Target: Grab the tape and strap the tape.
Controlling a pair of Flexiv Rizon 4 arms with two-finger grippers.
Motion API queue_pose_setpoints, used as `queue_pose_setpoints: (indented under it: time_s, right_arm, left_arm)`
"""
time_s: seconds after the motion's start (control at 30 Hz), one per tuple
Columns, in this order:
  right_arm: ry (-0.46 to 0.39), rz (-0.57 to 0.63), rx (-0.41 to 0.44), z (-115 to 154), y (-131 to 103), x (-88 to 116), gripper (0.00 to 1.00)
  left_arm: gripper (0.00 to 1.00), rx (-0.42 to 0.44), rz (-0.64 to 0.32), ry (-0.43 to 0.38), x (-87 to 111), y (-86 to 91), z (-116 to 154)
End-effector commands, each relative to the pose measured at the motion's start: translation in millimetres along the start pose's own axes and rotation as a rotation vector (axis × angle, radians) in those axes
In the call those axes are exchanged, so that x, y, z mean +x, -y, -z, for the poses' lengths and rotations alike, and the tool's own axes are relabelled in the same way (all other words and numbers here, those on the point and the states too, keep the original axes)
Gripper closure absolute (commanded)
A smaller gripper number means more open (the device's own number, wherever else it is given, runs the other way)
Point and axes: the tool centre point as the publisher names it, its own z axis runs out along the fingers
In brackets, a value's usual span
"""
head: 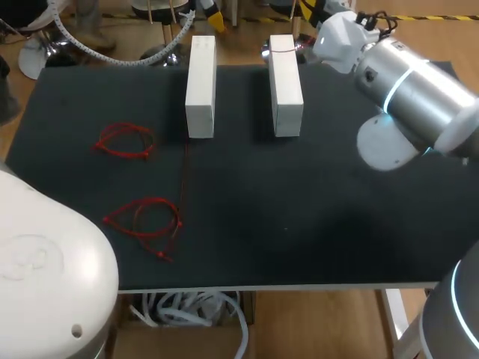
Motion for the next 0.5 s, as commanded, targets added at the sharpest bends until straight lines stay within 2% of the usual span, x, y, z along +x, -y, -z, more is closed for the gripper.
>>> queue_pose_setpoints:
  time_s: [0.03,0.17,0.5]
  right_arm:
    - [-0.001,0.001,0.138,-2.0,-11.1,-4.8,1.0]
    - [0.03,-0.016,0.17,-9.7,-11.2,-8.0,1.0]
    - [0.03,-0.016,0.17,-9.7,-11.2,-8.0,1.0]
  left_arm:
    - [1.0,-0.003,0.001,-0.001,-0.2,0.6,0.3]
    - [1.0,-0.003,0.001,-0.001,-0.2,0.6,0.3]
    - [1.0,-0.003,0.001,-0.001,-0.2,0.6,0.3]
